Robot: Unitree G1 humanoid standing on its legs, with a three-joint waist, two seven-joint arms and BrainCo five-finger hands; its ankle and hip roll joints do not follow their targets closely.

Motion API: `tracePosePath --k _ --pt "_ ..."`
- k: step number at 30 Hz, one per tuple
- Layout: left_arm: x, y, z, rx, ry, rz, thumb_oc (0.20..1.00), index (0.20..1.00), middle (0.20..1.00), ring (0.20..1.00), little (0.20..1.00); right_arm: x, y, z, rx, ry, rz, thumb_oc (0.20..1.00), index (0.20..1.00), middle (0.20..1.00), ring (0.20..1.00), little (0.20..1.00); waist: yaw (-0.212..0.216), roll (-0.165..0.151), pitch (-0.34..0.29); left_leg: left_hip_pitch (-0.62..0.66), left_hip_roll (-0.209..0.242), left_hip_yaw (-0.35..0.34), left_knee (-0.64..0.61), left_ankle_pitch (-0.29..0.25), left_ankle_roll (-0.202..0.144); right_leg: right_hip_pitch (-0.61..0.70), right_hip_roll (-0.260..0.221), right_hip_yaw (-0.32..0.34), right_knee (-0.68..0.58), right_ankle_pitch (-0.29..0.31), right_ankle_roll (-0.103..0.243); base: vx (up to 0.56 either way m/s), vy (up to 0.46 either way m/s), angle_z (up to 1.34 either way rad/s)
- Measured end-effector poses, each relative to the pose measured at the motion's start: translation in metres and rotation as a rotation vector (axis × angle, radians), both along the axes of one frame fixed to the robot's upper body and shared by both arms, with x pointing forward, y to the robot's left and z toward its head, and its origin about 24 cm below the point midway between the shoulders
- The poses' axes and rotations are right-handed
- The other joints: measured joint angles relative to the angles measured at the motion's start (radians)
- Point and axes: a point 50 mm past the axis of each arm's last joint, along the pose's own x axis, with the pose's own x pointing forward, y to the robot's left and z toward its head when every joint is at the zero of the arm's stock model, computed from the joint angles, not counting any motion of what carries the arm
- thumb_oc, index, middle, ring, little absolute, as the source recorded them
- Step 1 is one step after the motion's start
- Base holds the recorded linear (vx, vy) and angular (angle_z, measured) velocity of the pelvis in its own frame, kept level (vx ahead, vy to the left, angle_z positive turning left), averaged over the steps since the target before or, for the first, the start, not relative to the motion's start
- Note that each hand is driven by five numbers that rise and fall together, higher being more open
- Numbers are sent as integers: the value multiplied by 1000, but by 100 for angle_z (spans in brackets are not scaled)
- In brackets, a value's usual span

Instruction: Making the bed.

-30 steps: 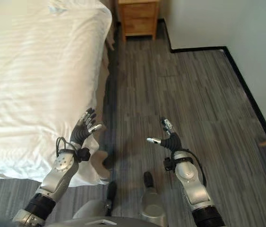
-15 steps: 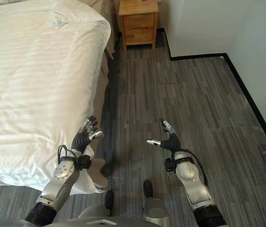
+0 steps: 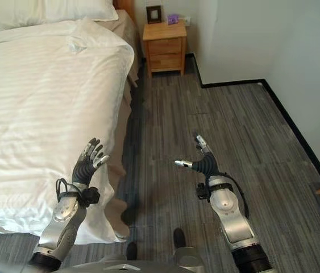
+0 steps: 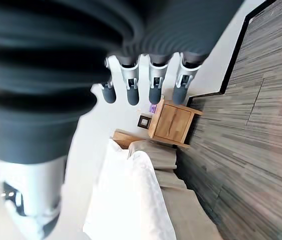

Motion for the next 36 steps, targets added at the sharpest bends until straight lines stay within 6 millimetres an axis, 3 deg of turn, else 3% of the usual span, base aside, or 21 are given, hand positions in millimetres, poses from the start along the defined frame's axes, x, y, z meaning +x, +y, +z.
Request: tracePosePath --k 1,2,3,4,6,9,13,16,19,21,23,26,27,28,30,32,33,34,35,36 --pt "0 2 -4 30 14 10 1000 1000 1000 1000 1000 2 -2 -6 -6 15 -16 1000 1000 1000 1000 1000 5 -1 -1 4 4 20 4 0 0 0 -11 -36 2 8 0 -30 27 -13" --pt "-1 6 -19 82 69 24 1000 1000 1000 1000 1000 9 -8 -25 -27 84 -61 1000 1000 1000 1000 1000 19 2 -5 9 14 60 5 0 0 3 -33 -133 -3 4 -8 -23 23 -27" --pt "1 7 -26 101 101 33 1000 1000 1000 1000 1000 11 -12 -37 -40 137 -86 1000 1000 1000 1000 1000 23 -1 -14 13 15 73 1 -9 -1 3 -45 -171 -1 9 -9 -11 72 -27" --pt "-3 11 -45 113 200 64 1000 1000 1000 1000 1000 9 -26 -65 -71 275 -161 1000 1000 1000 1000 1000 40 5 -27 8 17 76 0 -16 -8 3 -54 -221 1 13 -9 12 75 14" --pt "-15 22 -44 113 221 105 1000 1000 1000 1000 1000 -23 -68 -60 -69 303 -273 1000 1000 1000 1000 1000 35 10 -31 -8 25 97 1 -6 3 0 -66 -262 1 6 -4 -1 83 51" --pt "-26 48 -38 206 204 162 1000 1000 1000 1000 1000 -27 -107 -53 -146 290 -381 1000 1000 1000 1000 1000 40 4 -29 6 29 128 0 -4 -9 13 -66 -253 1 7 6 0 77 -6" --pt "-25 52 -32 227 180 159 1000 1000 1000 1000 1000 -20 -95 -39 -119 199 -336 1000 1000 1000 1000 1000 48 -6 -27 11 24 135 1 -9 -8 12 -69 -244 -1 3 2 33 116 -6" --pt "-23 50 -23 228 125 154 1000 1000 1000 1000 1000 -18 -78 -14 -93 71 -264 1000 1000 1000 1000 1000 53 -21 -23 13 9 135 0 -9 -6 8 -78 -246 11 -1 10 57 181 2" --pt "-19 52 -16 243 95 151 1000 1000 1000 1000 1000 -15 -64 6 -74 -25 -197 1000 1000 1000 1000 1000 44 -32 -19 12 2 138 7 -6 -1 -64 -104 -239 165 -63 41 78 111 0" --pt "-14 54 -10 259 69 152 1000 1000 1000 1000 1000 -13 -61 8 -60 -36 -181 1000 1000 1000 1000 1000 37 -58 -8 19 -21 144 18 -13 4 -90 -126 -238 214 -100 62 202 95 0" --pt "-9 60 -3 286 44 158 1000 1000 1000 1000 1000 -13 -54 4 -22 -29 -172 1000 1000 1000 1000 1000 35 -108 0 9 -32 157 30 -27 9 -139 -160 -249 313 -146 63 309 -29 -11" --pt "-4 60 3 285 21 152 1000 1000 1000 1000 1000 -13 -50 -2 8 -7 -166 1000 1000 1000 1000 1000 17 -123 4 -18 -14 125 25 -29 13 -134 -154 -270 303 -158 72 441 -142 25" --pt "0 59 5 284 9 147 1000 1000 1000 1000 1000 -12 -51 -4 24 0 -172 1000 1000 1000 1000 1000 1 -145 -3 -21 -4 118 16 -28 13 -143 -158 -304 300 -149 72 452 -187 43" --pt "1 58 5 283 11 142 1000 1000 1000 1000 1000 -10 -51 -4 24 1 -173 1000 1000 1000 1000 1000 -12 -134 4 -26 11 110 23 -20 4 -129 -152 -330 298 -148 64 655 -245 33" --pt "5 54 2 271 16 138 1000 1000 1000 1000 1000 -4 -51 -4 21 4 -171 1000 1000 1000 1000 1000 -28 -86 28 -6 45 100 6 -21 4 -188 -147 -367 414 -172 73 509 -180 8" --pt "9 52 7 272 -9 127 1000 1000 1000 1000 1000 -2 -48 2 24 -25 -158 1000 1000 1000 1000 1000 -39 -58 22 -32 84 81 0 -36 -20 -211 -110 -333 313 -184 77 597 -225 29" --pt "13 51 10 272 -24 125 1000 1000 1000 1000 1000 -4 -49 0 24 -17 -160 1000 1000 1000 1000 1000 -47 -65 24 -33 95 75 0 -43 -30 -192 -105 -329 277 -156 68 490 -192 48" --pt "13 49 9 264 -24 125 1000 1000 1000 1000 1000 -4 -49 -4 27 2 -167 1000 1000 1000 1000 1000 -51 -67 24 -22 104 73 16 -49 -42 -181 -101 -338 270 -134 48 331 -145 46" --pt "12 44 6 254 -16 112 1000 1000 1000 1000 1000 -3 -52 -10 21 26 -176 1000 1000 1000 1000 1000 -60 -58 29 -36 127 76 127 -79 -65 -154 -86 -361 280 -141 -7 273 -172 19" --pt "9 39 3 242 -8 93 1000 1000 1000 1000 1000 -5 -54 -13 15 45 -186 1000 1000 1000 1000 1000 -57 -44 24 -45 140 78 201 -103 -78 -132 -71 -373 281 -158 -22 438 -305 10"
